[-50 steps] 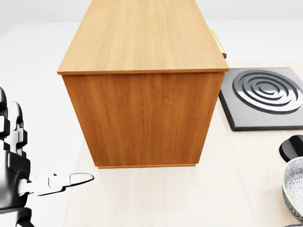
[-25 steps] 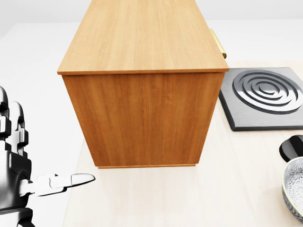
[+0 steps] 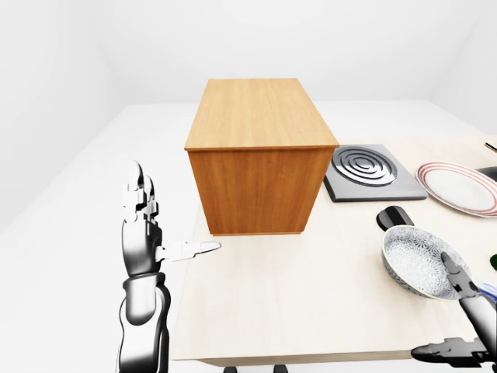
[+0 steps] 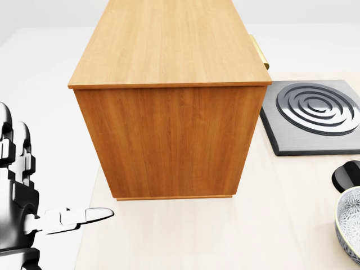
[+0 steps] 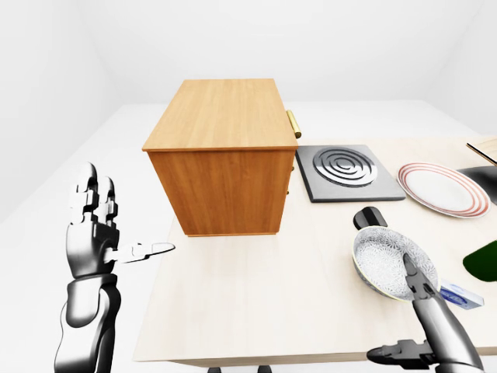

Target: Put the bowl on the top of the cabinet.

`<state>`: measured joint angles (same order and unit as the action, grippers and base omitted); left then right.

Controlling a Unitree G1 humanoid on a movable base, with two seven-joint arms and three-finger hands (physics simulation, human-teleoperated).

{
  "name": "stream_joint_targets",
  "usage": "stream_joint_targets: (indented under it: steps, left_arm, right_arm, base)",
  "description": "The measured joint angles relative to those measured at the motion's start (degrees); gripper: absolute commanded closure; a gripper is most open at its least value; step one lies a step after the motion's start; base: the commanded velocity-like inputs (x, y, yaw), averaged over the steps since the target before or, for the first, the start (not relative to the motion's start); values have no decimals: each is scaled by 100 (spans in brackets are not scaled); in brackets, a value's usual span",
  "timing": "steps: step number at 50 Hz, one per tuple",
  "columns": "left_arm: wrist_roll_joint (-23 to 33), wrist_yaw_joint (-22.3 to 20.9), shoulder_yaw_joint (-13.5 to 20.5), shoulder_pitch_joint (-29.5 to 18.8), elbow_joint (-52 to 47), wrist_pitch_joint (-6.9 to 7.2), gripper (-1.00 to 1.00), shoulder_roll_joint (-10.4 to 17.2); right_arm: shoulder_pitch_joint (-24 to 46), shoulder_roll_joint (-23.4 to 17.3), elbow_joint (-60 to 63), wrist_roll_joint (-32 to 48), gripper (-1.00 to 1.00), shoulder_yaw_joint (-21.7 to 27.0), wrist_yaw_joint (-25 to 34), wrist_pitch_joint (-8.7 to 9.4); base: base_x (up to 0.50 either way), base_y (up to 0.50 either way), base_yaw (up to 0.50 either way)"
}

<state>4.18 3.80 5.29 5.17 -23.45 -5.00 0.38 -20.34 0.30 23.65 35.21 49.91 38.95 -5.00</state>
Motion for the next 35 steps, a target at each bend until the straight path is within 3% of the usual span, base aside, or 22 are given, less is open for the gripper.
stream_joint_targets:
  steps: [35]
  left_arm:
    - [17, 25, 22, -70, 112, 0, -100, 16]
  right_arm:
    - [223, -366, -257, 395, -100, -476, -269, 0]
  base:
    - [0, 0, 0]
